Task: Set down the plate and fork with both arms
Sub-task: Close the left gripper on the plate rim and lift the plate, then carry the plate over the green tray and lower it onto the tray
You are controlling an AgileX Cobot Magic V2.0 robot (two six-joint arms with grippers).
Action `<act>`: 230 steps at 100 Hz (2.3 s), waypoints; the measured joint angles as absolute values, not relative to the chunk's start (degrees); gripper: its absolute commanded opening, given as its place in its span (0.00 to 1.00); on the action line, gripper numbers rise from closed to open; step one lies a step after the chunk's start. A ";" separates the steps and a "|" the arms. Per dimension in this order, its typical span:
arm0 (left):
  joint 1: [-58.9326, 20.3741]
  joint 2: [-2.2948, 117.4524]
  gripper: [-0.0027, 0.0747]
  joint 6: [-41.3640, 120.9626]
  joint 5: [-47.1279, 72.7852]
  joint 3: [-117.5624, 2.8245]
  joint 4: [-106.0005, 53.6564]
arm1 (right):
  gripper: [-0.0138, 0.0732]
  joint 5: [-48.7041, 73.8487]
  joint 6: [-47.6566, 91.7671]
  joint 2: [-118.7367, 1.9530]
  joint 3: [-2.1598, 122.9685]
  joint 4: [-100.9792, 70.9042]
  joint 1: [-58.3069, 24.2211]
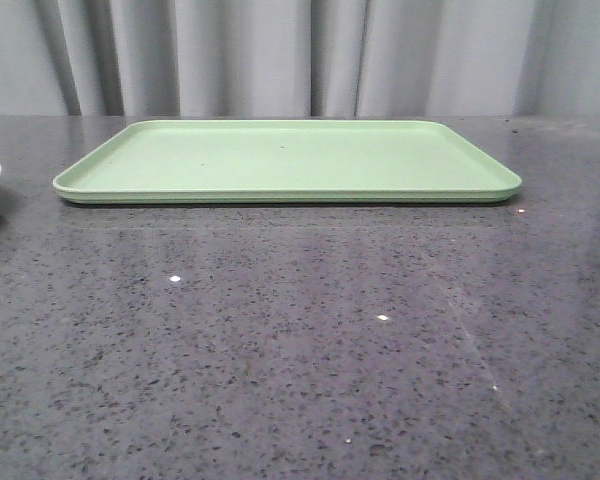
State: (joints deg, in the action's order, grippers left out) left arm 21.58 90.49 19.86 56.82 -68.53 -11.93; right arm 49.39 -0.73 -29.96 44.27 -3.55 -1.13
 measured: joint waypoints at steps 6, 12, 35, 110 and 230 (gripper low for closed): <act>22.60 90.49 0.01 20.09 58.32 -69.58 -13.26 | 0.78 49.39 -0.73 -29.96 44.27 -3.55 -1.13; 24.40 90.49 0.01 20.85 60.02 -70.50 -15.28 | 0.78 49.39 -0.73 -29.96 44.27 -3.55 -1.13; 32.10 90.70 0.01 26.48 64.05 -73.54 -27.11 | 0.78 49.39 -0.73 -29.96 44.27 -3.55 -1.13; 24.95 90.70 0.01 24.72 67.85 -83.27 -39.52 | 0.78 48.83 -0.73 -29.96 44.27 -3.55 -1.13; -10.85 114.90 0.01 0.92 54.75 -105.23 -31.14 | 0.78 48.83 -0.73 -29.96 44.27 -4.91 -1.13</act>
State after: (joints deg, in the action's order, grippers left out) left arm -10.85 114.90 0.92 54.75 -105.23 -31.14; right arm 48.83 -0.73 -29.96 44.27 -4.91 -1.13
